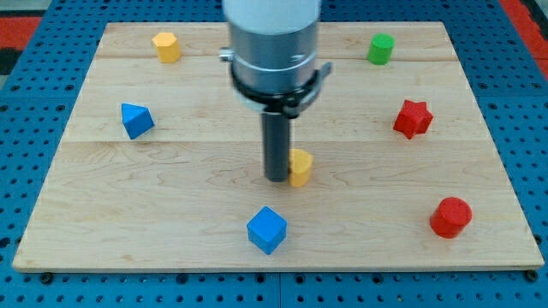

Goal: Move yellow heart towards red circle

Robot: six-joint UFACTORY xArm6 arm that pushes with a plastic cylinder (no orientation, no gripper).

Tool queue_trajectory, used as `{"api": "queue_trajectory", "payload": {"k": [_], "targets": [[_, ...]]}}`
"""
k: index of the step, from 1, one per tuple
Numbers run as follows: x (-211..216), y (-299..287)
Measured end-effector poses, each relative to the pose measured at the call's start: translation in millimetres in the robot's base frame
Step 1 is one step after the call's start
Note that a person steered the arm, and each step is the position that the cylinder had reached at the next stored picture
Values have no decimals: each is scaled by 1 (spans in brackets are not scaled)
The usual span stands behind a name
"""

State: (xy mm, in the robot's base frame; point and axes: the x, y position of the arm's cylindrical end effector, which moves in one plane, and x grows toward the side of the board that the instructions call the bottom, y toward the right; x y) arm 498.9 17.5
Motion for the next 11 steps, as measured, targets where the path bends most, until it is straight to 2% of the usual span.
{"api": "queue_trajectory", "payload": {"k": [1, 2, 4, 6, 8, 11], "targets": [[0, 52], [-4, 78], [-39, 55], [-7, 112], [-71, 120], [-33, 146]]}}
